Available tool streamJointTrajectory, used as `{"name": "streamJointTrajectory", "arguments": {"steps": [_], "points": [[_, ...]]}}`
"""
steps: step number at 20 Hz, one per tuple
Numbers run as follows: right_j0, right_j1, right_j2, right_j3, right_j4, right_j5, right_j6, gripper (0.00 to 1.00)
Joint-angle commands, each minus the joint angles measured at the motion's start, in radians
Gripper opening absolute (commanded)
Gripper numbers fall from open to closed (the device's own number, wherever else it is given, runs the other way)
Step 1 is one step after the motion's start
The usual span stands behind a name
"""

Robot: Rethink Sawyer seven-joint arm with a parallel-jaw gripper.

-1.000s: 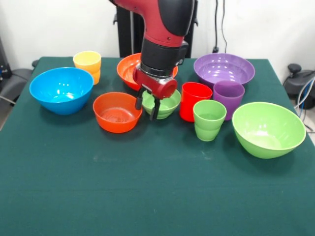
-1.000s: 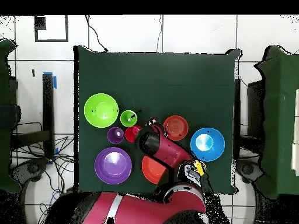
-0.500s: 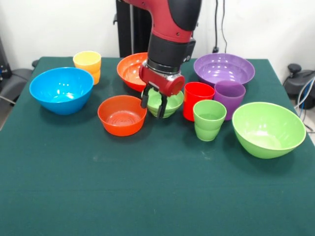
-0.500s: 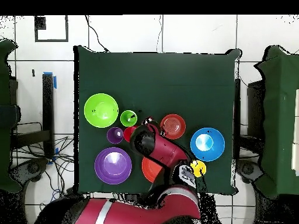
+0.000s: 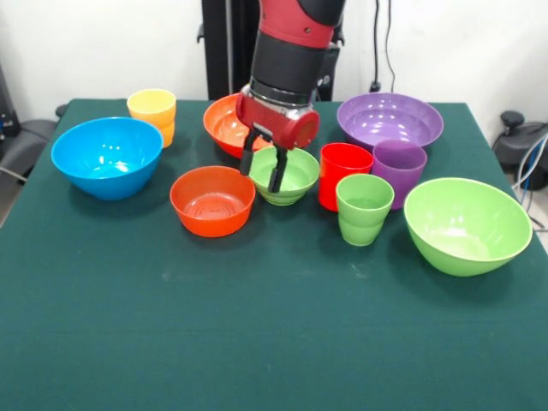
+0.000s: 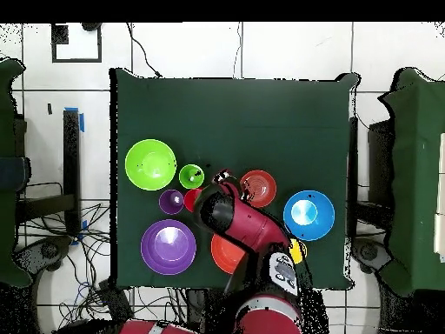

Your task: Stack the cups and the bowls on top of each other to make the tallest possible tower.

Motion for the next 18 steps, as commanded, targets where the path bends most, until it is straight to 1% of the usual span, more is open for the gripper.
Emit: {"name": "streamJointTrajectory", "arguments": {"steps": [1,3,6,9,12,18], "points": [[0.008,-0.034,0.005,0.028,-0.066,0.153,0.061,1.00],[0.001,-0.033,0.012,0.030,-0.069,0.148,0.069,1.00],[-0.036,-0.053,0.052,0.062,-0.073,0.131,0.089,1.00],[-0.053,-0.041,0.088,0.083,-0.054,0.097,0.130,1.00],[-0.037,-0.034,0.095,0.096,-0.015,0.073,0.185,1.00],[0.008,-0.004,0.092,0.100,0.052,0.038,0.259,1.00]]}}
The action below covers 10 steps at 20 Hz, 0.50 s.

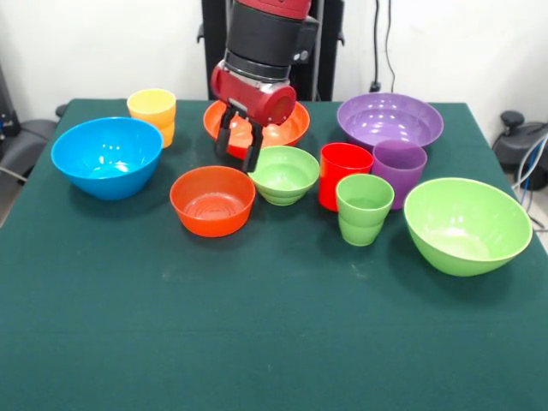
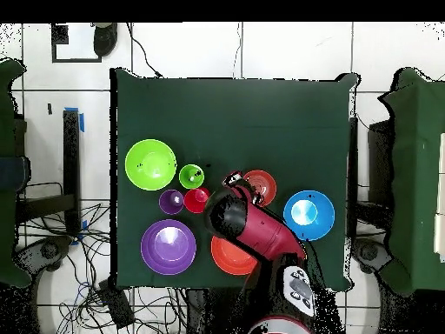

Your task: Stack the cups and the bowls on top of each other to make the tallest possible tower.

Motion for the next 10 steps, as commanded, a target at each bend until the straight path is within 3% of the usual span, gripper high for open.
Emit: {"name": "streamJointTrajectory", "arguments": {"steps": [1,10], "points": [[0.040,0.059,0.115,0.069,0.071,0.014,0.262,1.00],[0.094,0.086,0.097,0.047,0.122,0.028,0.306,1.00]]}}
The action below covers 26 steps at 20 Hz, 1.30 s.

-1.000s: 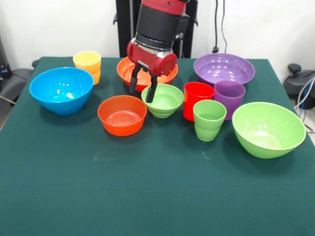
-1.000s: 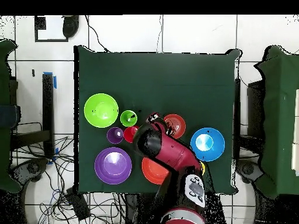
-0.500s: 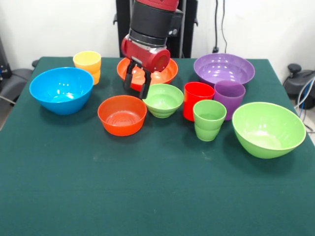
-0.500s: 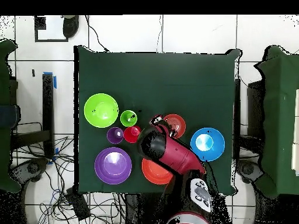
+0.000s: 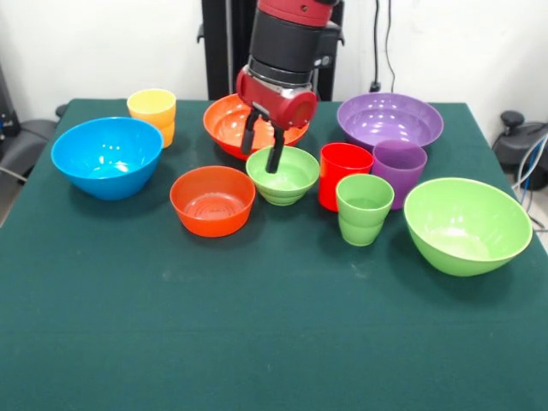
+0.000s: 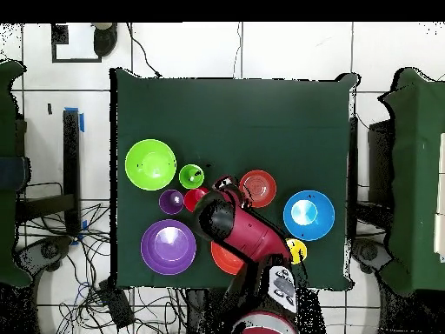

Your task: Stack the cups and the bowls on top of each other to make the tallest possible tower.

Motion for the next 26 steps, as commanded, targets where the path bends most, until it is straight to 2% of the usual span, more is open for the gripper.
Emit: {"name": "streamJointTrajectory", "arguments": {"steps": [1,5,11,15,26], "points": [[0.044,0.067,0.096,0.019,0.064,0.027,0.236,1.00],[0.048,0.074,0.095,0.011,0.063,0.026,0.250,1.00],[0.018,0.081,0.108,-0.004,0.035,0.004,0.249,1.00],[0.020,0.065,0.115,0.008,0.032,-0.004,0.255,1.00],[-0.015,0.103,0.149,-0.011,0.004,-0.083,0.253,1.00]]}}
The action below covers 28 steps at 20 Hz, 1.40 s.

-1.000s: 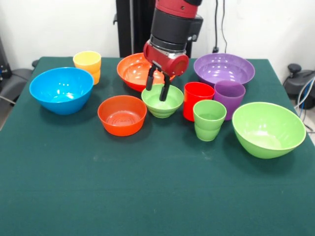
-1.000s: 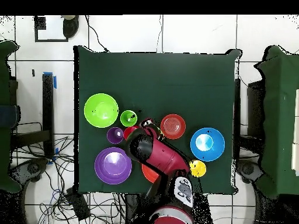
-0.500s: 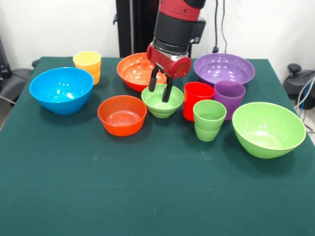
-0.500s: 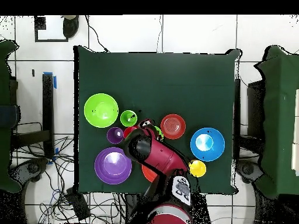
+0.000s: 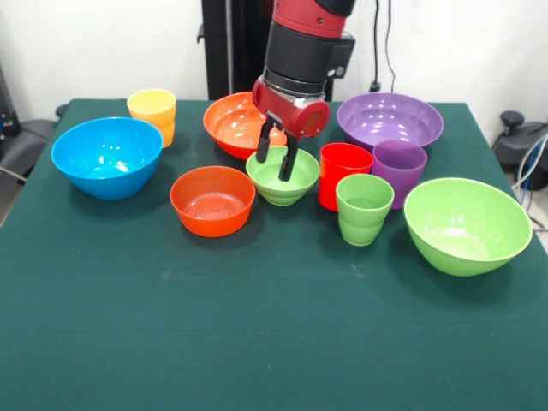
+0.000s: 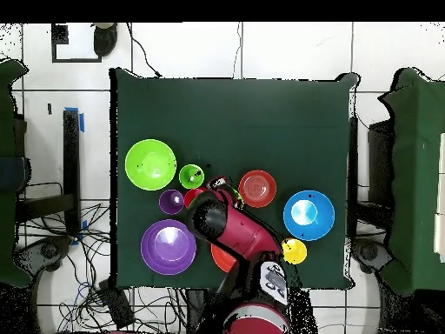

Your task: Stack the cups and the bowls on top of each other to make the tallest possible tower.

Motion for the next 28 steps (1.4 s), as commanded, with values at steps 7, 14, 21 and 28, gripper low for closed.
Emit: {"name": "streamJointTrajectory", "arguments": {"steps": [7,14,21,28], "points": [[-0.002,0.121,0.118,-0.056,0.020,-0.081,0.190,1.00],[0.025,0.155,0.119,-0.083,0.051,-0.107,0.212,1.00],[0.086,0.183,0.089,-0.121,0.128,-0.084,0.218,1.00],[0.107,0.195,0.077,-0.136,0.167,-0.073,0.205,1.00]]}}
